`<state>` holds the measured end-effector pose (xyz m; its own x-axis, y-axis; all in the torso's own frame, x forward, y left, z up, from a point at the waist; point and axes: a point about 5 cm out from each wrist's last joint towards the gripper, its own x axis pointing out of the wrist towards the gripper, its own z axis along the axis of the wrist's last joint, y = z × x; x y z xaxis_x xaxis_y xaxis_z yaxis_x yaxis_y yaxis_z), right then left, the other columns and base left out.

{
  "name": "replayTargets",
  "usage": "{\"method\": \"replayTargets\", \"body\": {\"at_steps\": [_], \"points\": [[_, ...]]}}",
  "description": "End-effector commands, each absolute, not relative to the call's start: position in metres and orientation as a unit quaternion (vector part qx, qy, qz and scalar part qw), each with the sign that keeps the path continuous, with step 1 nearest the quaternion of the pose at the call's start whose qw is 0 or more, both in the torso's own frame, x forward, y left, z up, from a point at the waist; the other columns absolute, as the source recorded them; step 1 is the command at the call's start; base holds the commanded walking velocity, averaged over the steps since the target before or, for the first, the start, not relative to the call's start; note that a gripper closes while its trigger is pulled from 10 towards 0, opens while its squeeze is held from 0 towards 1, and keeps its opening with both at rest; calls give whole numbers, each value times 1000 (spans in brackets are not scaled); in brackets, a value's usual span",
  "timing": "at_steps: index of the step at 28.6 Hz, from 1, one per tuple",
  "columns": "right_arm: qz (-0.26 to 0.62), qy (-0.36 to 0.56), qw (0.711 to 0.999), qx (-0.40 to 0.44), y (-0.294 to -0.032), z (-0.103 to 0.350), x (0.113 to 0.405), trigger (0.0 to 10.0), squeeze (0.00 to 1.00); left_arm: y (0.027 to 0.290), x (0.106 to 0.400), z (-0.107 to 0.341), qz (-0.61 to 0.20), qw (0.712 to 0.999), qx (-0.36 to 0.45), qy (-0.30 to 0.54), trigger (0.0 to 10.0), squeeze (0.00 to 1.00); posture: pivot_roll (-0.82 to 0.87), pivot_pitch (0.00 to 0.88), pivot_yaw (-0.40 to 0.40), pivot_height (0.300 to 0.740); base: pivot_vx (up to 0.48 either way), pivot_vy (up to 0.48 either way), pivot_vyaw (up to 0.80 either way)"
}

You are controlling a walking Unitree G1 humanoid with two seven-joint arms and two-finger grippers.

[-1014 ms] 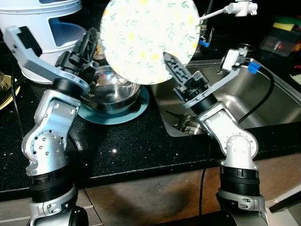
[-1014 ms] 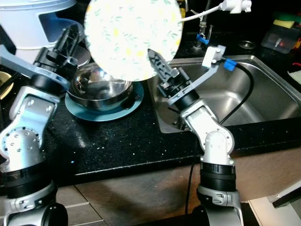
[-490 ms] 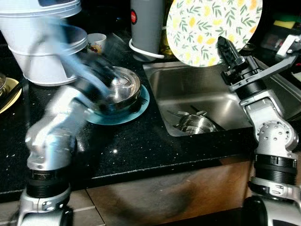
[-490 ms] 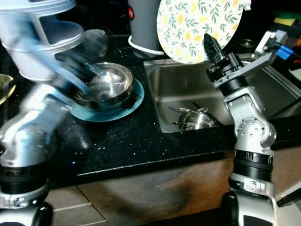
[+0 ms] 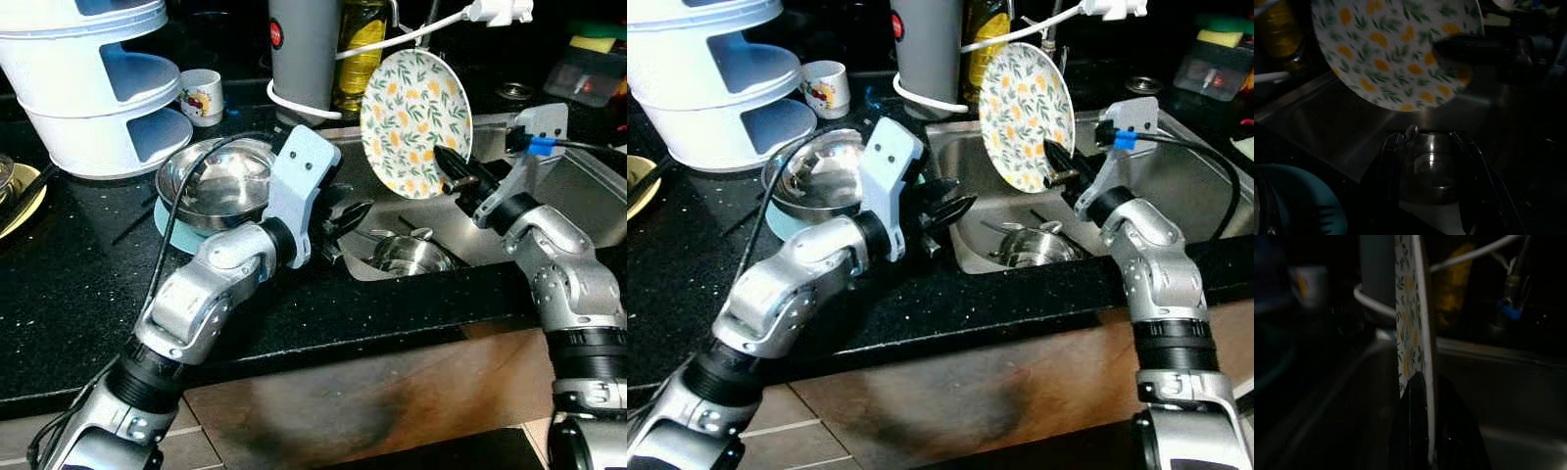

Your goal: Kitchen organization

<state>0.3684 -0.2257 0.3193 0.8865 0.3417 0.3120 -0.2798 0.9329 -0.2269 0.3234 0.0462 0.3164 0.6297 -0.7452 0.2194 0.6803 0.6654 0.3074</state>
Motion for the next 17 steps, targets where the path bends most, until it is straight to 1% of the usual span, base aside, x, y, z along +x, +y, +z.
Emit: {"method": "replayTargets", "body": {"at_steps": [1, 5, 6, 7, 10, 13, 17], "points": [[159, -169, 966, -117, -227, 318, 370, 10000, 0, 40, 323, 315, -401, 893, 114, -169, 10000, 0, -6, 228, 15, 740, 0, 0, 0], [156, -139, 968, -142, -229, 310, 375, 10000, 0, 38, 325, 315, -395, 893, 134, -169, 10000, 0, -5, 226, 14, 740, 0, 0, 0], [153, -116, 970, -151, -231, 303, 379, 10000, 0, 39, 328, 315, -385, 901, 122, -157, 10000, 0, -4, 226, 18, 740, 0, 0, 0], [157, -103, 969, -160, -230, 299, 381, 10000, 0, 39, 328, 314, -382, 902, 126, -154, 10000, 0, -4, 226, 18, 740, 0, 0, 0], [163, -79, 968, -175, -229, 292, 384, 10000, 0, 38, 328, 313, -384, 901, 137, -152, 10000, 0, -2, 227, 20, 740, 0, 0, 0], [190, -35, 960, -202, -227, 279, 387, 10000, 0, 37, 328, 306, -380, 902, 154, -135, 10000, 0, 7, 237, 26, 740, 0, 0, 0], [212, 1, 950, -227, -224, 268, 392, 10000, 0, 36, 329, 302, -378, 902, 169, -123, 10000, 0, 7, 237, 26, 740, 0, 0, 0]]}}
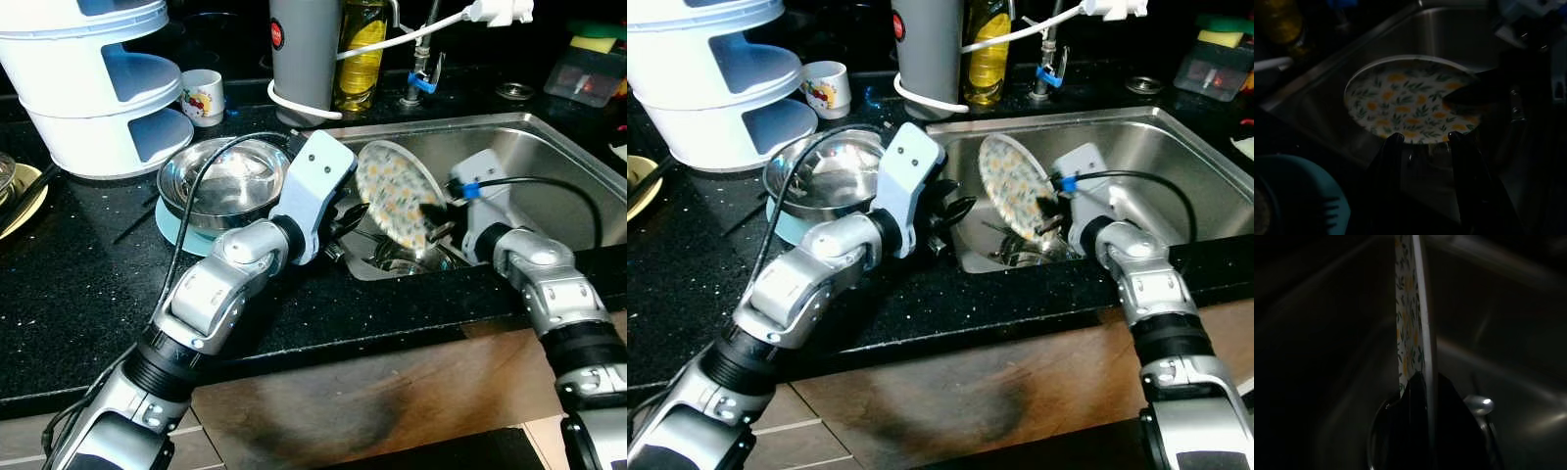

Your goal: Kitchen organization

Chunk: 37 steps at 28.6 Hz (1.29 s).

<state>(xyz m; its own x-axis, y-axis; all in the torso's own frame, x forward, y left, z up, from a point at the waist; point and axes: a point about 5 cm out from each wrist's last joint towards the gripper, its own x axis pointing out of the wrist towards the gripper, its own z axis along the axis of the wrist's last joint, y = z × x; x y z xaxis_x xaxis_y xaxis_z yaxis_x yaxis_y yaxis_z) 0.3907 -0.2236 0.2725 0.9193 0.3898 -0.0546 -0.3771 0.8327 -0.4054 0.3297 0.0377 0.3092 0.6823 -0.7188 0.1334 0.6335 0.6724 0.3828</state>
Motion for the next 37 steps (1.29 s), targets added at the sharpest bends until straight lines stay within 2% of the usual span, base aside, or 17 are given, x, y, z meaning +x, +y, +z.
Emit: {"method": "replayTargets", "body": {"at_steps": [1, 10, 20, 21, 22, 23, 24, 26, 27, 28, 31, 33, 35, 37], "points": [[212, 1, 950, -227, -224, 268, 392, 10000, 0, 36, 329, 302, -378, 902, 169, -123, 10000, 0, 7, 237, 26, 740, 0, 0, 0], [243, 17, 944, -223, -212, 263, 400, 10000, 0, 38, 332, 290, -382, 897, 211, -69, 10000, 0, 24, 243, 16, 740, 0, 0, 0], [243, 16, 943, -226, -214, 267, 403, 10000, 0, 45, 337, 295, -353, 909, 206, -78, 10000, 0, 23, 239, 6, 740, 0, 0, 0], [241, 16, 943, -228, -214, 267, 403, 10000, 808, 45, 337, 296, -352, 911, 201, -79, 10000, 0, 24, 237, 8, 740, 0, 0, 0], [239, 17, 943, -230, -215, 267, 403, 10000, 808, 45, 337, 297, -351, 912, 197, -78, 10000, 0, 24, 237, 8, 740, 0, 0, 0], [235, 14, 943, -233, -215, 267, 403, 10000, 988, 45, 337, 298, -349, 913, 195, -79, 10000, 0, 24, 235, 6, 740, 0, 0, 0], [233, 12, 943, -236, -216, 267, 404, 10000, 851, 45, 337, 299, -348, 914, 194, -78, 10000, 0, 25, 233, 4, 740, 0, 0, 0], [226, 8, 945, -236, -216, 267, 404, 10000, 851, 45, 336, 301, -347, 915, 191, -79, 10000, 0, 26, 231, 3, 740, 0, 0, 0], [215, 1, 948, -236, -217, 267, 404, 10000, 0, 45, 335, 305, -347, 916, 180, -86, 10000, 0, 25, 229, -1, 740, 0, 0, 0], [215, 1, 948, -236, -217, 267, 404, 10000, 0, 45, 335, 305, -347, 916, 180, -86, 10000, 0, 25, 229, -1, 740, 0, 0, 0], [172, -45, 960, -218, -221, 278, 406, 10000, 0, 44, 325, 328, -361, 916, 115, -135, 10000, 0, 25, 220, -10, 740, 0, 0, 0], [140, -128, 969, -159, -223, 304, 404, 10000, 0, 54, 312, 368, -369, 905, 1, -212, 10000, 0, 22, 212, -14, 740, 0, 0, 0], [135, -148, 969, -145, -224, 310, 403, 10000, 0, 59, 309, 376, -365, 903, -15, -227, 10000, 0, 22, 212, -14, 740, 0, 0, 0], [133, -188, 966, -116, -223, 321, 400, 10000, 0, 78, 308, 391, -338, 908, -25, -246, 10000, 0, 22, 205, -15, 740, 0, 0, 0]]}}
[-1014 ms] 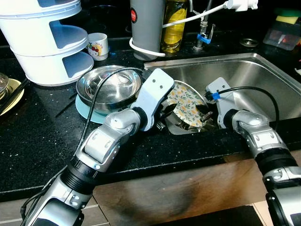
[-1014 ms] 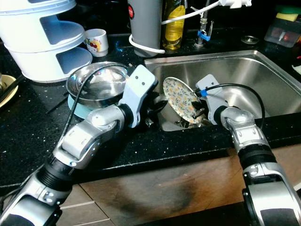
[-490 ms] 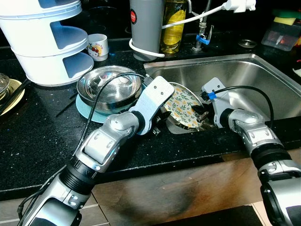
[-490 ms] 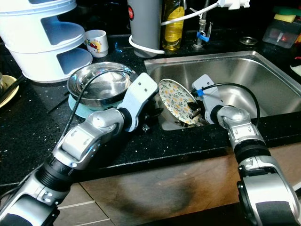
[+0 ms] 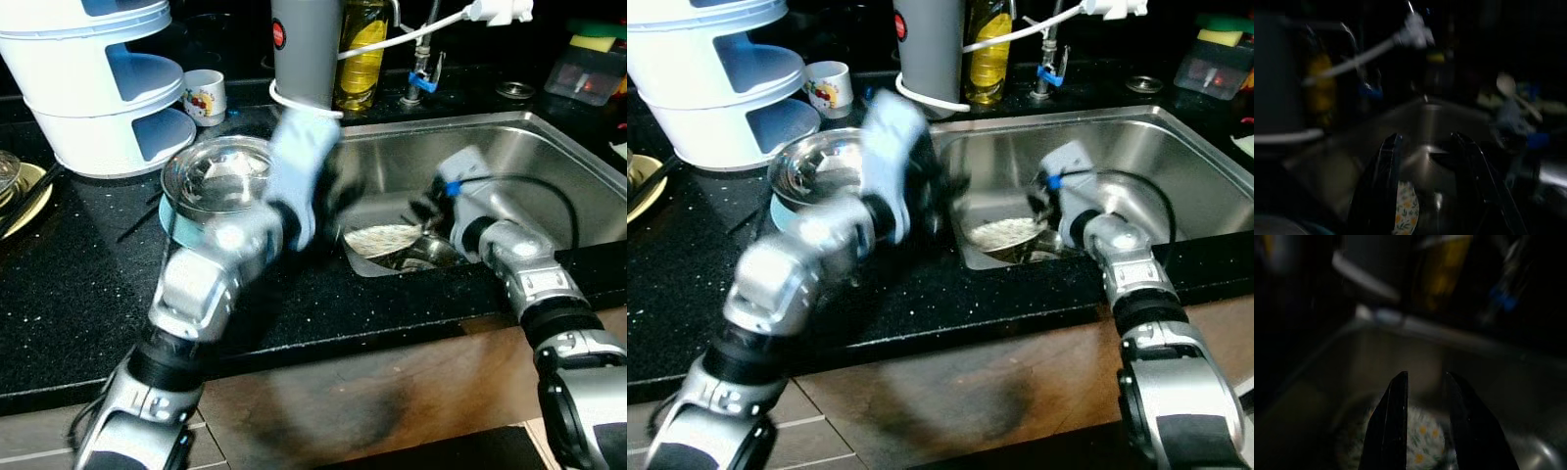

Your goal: Kitchen organization

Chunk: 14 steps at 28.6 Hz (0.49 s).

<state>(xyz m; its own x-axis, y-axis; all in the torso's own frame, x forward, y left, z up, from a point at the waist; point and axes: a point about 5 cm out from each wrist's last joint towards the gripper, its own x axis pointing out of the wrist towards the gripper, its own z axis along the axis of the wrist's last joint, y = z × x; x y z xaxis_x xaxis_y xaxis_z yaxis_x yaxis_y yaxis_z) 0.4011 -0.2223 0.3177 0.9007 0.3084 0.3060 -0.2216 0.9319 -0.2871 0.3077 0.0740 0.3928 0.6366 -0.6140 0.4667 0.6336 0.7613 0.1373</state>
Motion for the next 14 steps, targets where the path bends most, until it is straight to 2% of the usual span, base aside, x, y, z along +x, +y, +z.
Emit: {"method": "replayTargets", "body": {"at_steps": [1, 2, 3, 4, 6, 7, 9, 10, 14], "points": [[143, -212, 962, -99, -221, 327, 397, 10000, 0, 94, 308, 398, -317, 913, -31, -255, 10000, 0, 22, 205, -15, 740, 0, 0, 0], [150, -227, 958, -88, -219, 331, 395, 10000, 0, 110, 308, 404, -297, 918, -32, -260, 10000, 0, 22, 205, -15, 740, 0, 0, 0], [150, -227, 958, -88, -219, 331, 395, 10000, 0, 110, 308, 404, -297, 918, -32, -260, 10000, 0, 22, 205, -15, 740, 0, 0, 0], [165, -243, 952, -83, -214, 335, 393, 10000, 0, 135, 311, 406, -260, 931, 0, -255, 10000, 0, 22, 205, -15, 740, 0, 0, 0], [207, -268, 939, -61, -197, 339, 388, 10000, 0, 188, 315, 399, -157, 954, 140, -214, 10000, 0, 28, 202, -24, 740, 0, 0, 0], [207, -268, 939, -61, -197, 339, 388, 10000, 0, 188, 315, 399, -157, 954, 140, -214, 10000, 0, 28, 202, -24, 740, 0, 0, 0], [256, -281, 924, -23, -180, 340, 382, 10000, 0, 218, 315, 391, -96, 956, 216, -175, 10000, 0, 28, 202, -24, 740, 0, 0, 0], [256, -281, 924, -23, -180, 340, 382, 10000, 0, 218, 315, 391, -96, 956, 216, -175, 10000, 0, 28, 202, -24, 740, 0, 0, 0], [317, -292, 902, 15, -156, 341, 372, 10000, 0, 249, 310, 387, -18, 955, 262, -136, 10000, 0, 36, 213, -32, 740, 0, 0, 0]]}}
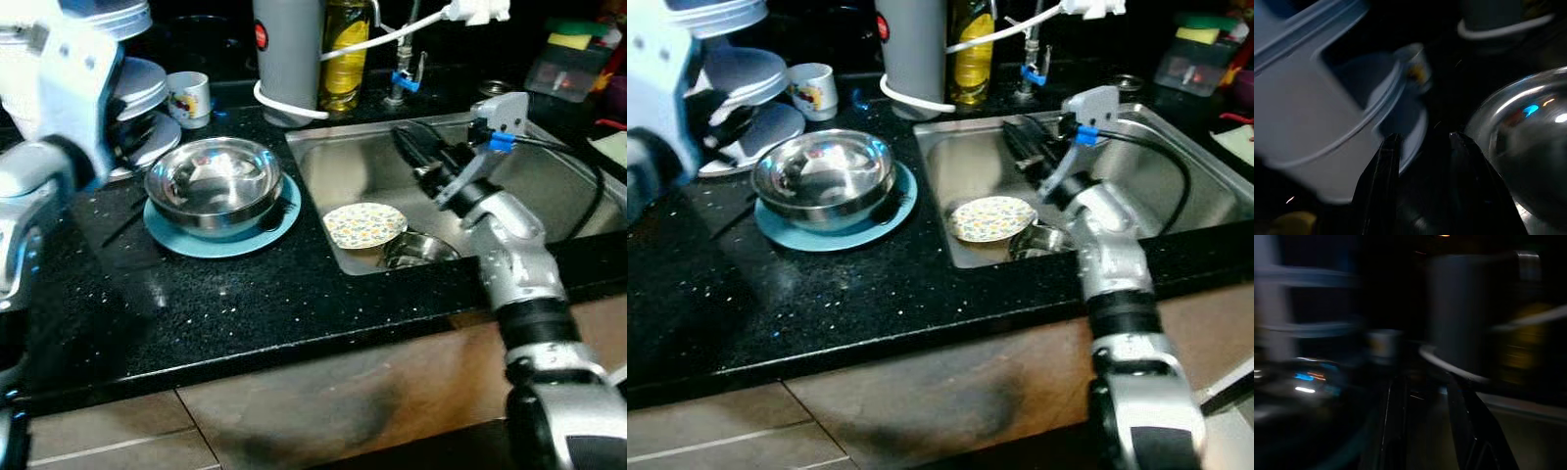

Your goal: Kitchen organization

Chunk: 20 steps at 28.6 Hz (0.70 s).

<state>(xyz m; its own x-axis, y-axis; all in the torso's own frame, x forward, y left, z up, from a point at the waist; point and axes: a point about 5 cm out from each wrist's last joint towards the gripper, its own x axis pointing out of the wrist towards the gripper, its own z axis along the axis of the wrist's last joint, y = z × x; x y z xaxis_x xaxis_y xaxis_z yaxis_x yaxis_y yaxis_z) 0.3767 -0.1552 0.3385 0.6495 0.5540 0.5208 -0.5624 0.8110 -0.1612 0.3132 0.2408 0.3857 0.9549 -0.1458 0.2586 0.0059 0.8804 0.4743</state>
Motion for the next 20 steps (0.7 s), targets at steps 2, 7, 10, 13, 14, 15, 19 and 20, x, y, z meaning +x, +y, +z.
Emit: {"method": "replayTargets", "body": {"at_steps": [2, 7, 10, 13, 14, 15, 19, 20], "points": [[322, -295, 899, 19, -153, 342, 369, 10000, 0, 255, 307, 386, -14, 959, 252, -125, 10000, 0, 38, 216, -37, 740, 0, 0, 0], [334, -297, 894, 31, -148, 342, 364, 10000, 0, 273, 301, 375, -23, 967, 242, -81, 10000, 75, 38, 219, -38, 740, 0, 0, 0], [344, -291, 892, 37, -145, 341, 359, 10000, 0, 280, 301, 367, -37, 968, 243, -51, 10000, 1000, 41, 223, -42, 740, 0, 0, 0], [354, -285, 890, 43, -143, 340, 355, 10000, 0, 285, 301, 361, -44, 967, 248, -37, 10000, 1000, 41, 223, -42, 740, 0, 0, 0], [367, -276, 887, 44, -139, 336, 351, 10000, 0, 291, 303, 355, -37, 965, 257, -24, 10000, 1000, 44, 227, -47, 740, 0, 0, 0], [367, -276, 887, 44, -139, 336, 351, 10000, 0, 291, 303, 355, -37, 965, 257, -24, 10000, 1000, 44, 227, -47, 740, 0, 0, 0], [401, -248, 882, 22, -123, 318, 338, 10000, 0, 297, 314, 327, -53, 961, 272, 15, 10000, 0, 40, 235, -37, 740, 0, 0, 0], [401, -248, 882, 22, -123, 318, 338, 10000, 0, 297, 314, 327, -53, 961, 272, 15, 10000, 0, 40, 235, -37, 740, 0, 0, 0]]}}
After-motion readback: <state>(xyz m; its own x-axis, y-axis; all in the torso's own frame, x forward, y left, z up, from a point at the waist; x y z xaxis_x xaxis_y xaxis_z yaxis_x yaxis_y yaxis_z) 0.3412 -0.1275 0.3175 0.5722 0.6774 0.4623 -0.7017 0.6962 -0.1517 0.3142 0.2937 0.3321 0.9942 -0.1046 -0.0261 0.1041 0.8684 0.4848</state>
